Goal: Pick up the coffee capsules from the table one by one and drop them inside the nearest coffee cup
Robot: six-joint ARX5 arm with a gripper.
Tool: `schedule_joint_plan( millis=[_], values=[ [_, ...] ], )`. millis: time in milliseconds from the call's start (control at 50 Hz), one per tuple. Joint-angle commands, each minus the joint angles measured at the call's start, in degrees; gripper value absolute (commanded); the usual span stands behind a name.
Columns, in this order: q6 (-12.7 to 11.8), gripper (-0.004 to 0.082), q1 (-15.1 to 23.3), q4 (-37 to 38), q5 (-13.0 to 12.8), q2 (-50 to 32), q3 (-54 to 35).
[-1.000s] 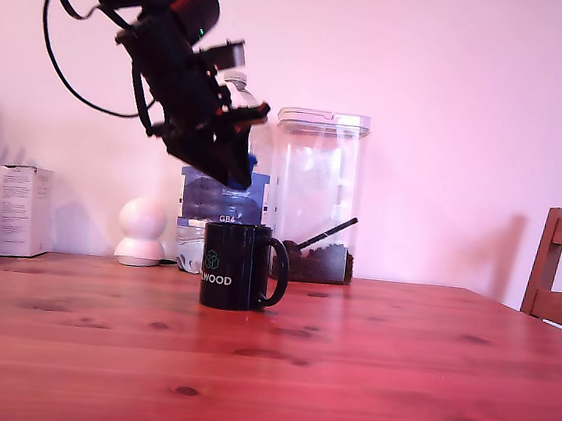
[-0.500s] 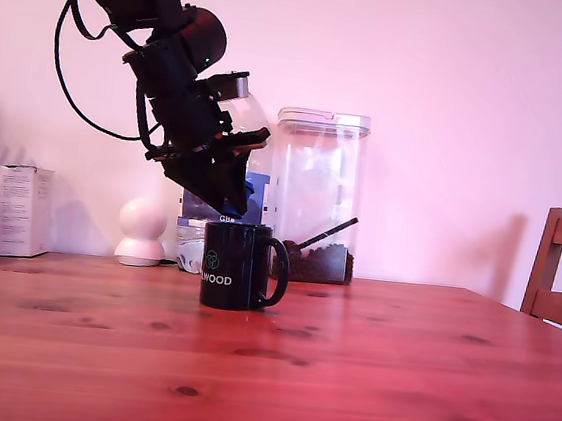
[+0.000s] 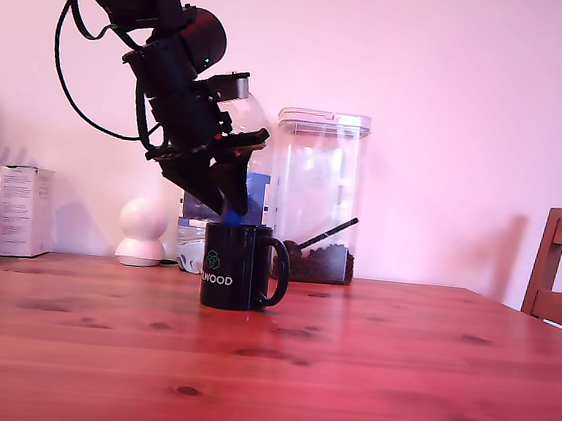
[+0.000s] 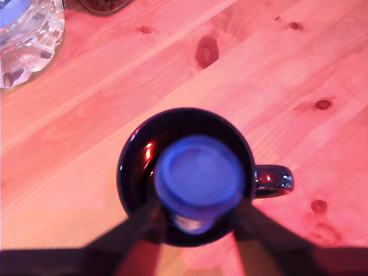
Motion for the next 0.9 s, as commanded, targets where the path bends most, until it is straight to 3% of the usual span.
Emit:
schedule_joint_plan(
  millis=[0, 200, 520, 700, 880],
  values=[
    [0.28, 0.0482, -0.13, 0.85, -0.11, 1.84, 0.70],
    [0.83, 0.0427, 0.26, 2.45, -0.07, 1.81, 0.70],
    [2.89, 0.0040, 1.55, 3.96, 1.92, -1.25, 0.63],
    [2.84, 0.0017, 1.97, 6.51, 2.29, -5.44, -1.51],
    [2.73, 0.0001, 2.58, 13.62, 2.29, -13.66, -10.58]
  ],
)
